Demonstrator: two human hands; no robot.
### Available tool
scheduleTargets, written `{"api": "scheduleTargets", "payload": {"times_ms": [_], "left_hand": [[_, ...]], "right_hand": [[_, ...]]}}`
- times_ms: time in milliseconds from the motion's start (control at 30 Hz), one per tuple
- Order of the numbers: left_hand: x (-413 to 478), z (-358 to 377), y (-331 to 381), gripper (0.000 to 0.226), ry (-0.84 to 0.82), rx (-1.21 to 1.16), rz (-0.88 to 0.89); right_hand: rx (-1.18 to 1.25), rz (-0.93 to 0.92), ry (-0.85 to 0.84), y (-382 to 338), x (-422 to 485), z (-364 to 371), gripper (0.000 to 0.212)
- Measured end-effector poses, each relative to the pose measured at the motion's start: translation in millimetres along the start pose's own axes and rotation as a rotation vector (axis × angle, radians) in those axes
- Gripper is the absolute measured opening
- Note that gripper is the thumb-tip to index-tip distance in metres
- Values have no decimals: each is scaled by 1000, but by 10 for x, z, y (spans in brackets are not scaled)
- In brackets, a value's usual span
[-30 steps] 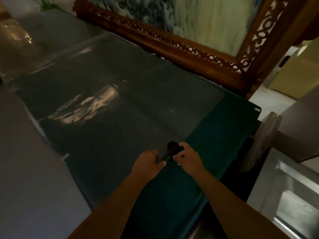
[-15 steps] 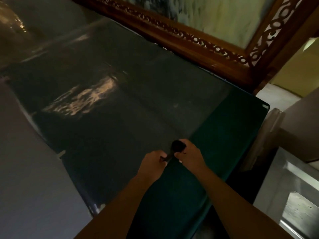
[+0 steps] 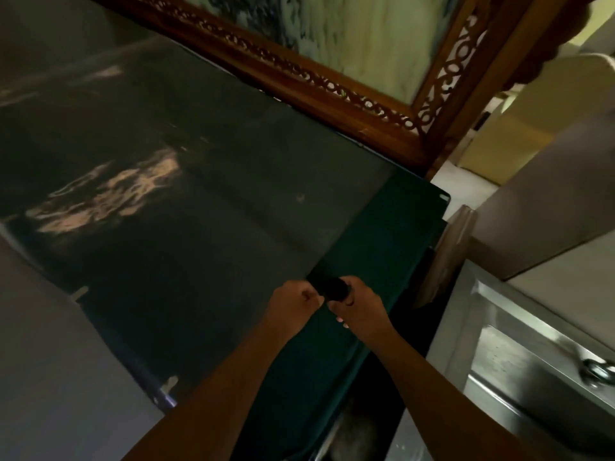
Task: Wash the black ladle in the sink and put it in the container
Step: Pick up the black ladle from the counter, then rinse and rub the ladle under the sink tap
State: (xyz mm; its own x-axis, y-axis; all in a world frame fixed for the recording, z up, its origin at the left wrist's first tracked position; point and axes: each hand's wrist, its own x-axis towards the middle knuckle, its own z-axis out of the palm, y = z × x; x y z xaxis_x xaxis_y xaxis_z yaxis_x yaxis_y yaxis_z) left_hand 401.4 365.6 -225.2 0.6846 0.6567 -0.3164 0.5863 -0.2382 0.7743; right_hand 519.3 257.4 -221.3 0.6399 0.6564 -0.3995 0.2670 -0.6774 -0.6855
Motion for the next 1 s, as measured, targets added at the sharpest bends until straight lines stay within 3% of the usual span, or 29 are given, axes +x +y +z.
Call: {"api": "scheduleTargets", "payload": {"times_ms": [400,667,800,933,1000], "left_hand": [[-733,1112,830,20,-349,-50,64],[-1104,2222,1441,12,-449,-50,62],[-1175,2770,1692,12,-500,-77,47],[-1204,3262,1886,7,-536,-57,11],[-1198,3505,1991,11,-560,-54,-12]], "right_hand": [[58,150,173,1035,-1092,-826,45],[86,182,228,2180,-1576,-1572,51],[114,164,247,2775,-1694,-1956,40],[298,166,258,3280,-1780,-2382,15],[363,193,274,3527,-1756,-2634,21]]}}
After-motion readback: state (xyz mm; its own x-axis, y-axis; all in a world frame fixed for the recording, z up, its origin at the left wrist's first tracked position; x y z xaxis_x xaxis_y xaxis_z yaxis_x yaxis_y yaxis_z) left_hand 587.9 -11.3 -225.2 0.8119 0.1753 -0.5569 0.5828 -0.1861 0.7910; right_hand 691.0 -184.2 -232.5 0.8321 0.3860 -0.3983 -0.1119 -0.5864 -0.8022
